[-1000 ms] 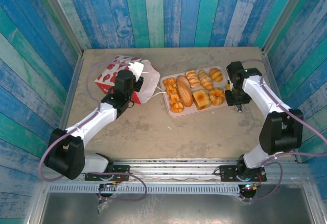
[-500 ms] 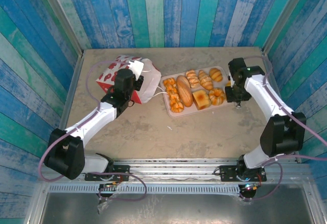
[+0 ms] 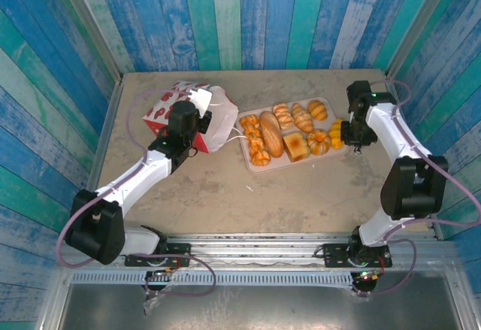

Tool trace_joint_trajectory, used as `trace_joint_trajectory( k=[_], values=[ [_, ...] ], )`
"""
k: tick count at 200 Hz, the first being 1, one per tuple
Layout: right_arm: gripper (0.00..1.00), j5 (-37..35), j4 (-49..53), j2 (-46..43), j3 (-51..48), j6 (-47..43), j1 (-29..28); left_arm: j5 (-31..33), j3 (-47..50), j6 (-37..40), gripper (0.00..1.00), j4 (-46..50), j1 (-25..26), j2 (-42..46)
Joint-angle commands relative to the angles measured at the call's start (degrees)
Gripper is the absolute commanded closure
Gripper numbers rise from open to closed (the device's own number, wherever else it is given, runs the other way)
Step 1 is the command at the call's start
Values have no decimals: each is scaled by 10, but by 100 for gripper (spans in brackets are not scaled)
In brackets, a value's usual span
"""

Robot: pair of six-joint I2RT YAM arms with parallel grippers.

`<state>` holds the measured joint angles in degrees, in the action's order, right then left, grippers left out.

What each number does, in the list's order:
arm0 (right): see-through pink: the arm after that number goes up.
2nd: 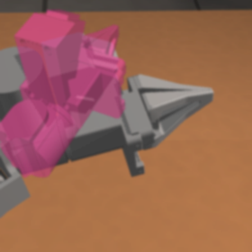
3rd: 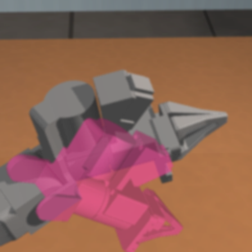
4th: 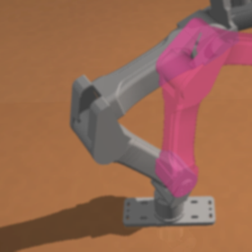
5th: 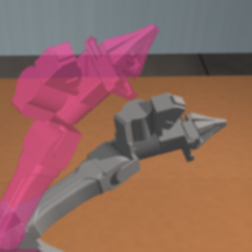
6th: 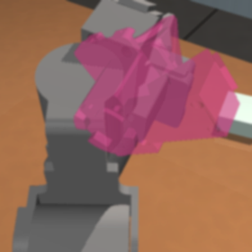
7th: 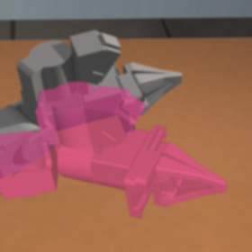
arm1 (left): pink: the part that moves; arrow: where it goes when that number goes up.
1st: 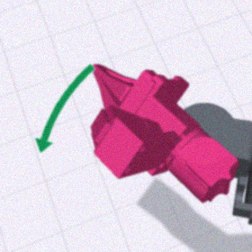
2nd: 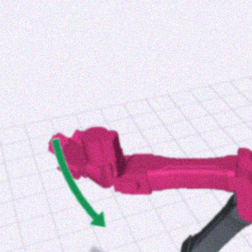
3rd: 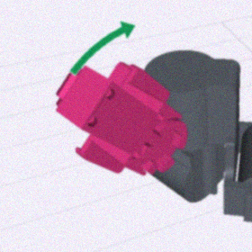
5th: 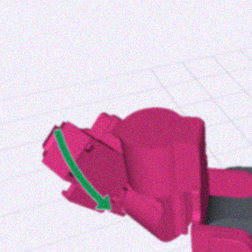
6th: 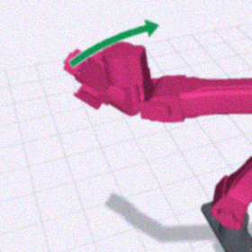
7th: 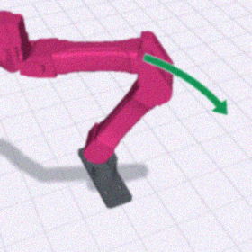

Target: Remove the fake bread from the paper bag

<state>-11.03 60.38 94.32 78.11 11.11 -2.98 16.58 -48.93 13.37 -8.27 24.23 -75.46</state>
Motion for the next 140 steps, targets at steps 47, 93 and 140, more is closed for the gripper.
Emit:
trace_joint_trajectory(
  k=[47,93,140],
  values=[
    [69,26,-20,40,48,-38,-10,-6,-16,-8,100,-4,1,14],
    [70,38,-22,67,59,-49,-25,-8,-19,-10,100,-5,1,8],
    [69,28,-22,76,59,-50,-37,-8,-21,-10,100,-4,2,7]
  ],
)
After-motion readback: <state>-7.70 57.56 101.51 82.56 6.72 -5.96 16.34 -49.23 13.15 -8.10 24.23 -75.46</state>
